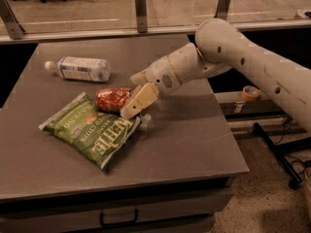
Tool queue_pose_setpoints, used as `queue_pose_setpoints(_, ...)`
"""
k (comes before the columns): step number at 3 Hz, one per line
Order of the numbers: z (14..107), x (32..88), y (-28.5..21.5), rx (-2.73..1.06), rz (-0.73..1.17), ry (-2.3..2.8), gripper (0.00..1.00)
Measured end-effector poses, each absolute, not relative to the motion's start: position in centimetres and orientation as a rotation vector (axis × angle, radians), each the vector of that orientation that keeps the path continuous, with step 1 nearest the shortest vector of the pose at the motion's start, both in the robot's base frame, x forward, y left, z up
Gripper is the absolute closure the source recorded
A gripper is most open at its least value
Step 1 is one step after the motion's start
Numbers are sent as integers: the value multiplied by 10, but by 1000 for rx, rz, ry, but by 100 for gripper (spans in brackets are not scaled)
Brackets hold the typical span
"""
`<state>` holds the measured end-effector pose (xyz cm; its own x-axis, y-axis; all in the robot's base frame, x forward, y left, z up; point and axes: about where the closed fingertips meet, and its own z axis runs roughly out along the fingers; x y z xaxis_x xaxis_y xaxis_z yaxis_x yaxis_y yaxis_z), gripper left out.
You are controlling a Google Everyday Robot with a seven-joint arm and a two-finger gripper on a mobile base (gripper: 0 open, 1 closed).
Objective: Move coke can near green jalapeno chip bag
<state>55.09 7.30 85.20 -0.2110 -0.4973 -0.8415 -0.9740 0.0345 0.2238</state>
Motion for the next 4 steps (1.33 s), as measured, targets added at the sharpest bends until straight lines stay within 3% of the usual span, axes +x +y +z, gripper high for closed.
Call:
queue_pose_setpoints(2,855,568,59,-1453,996,1774,0)
queue_pose_setpoints(4,895,629,-34,-1179,791,1796,0)
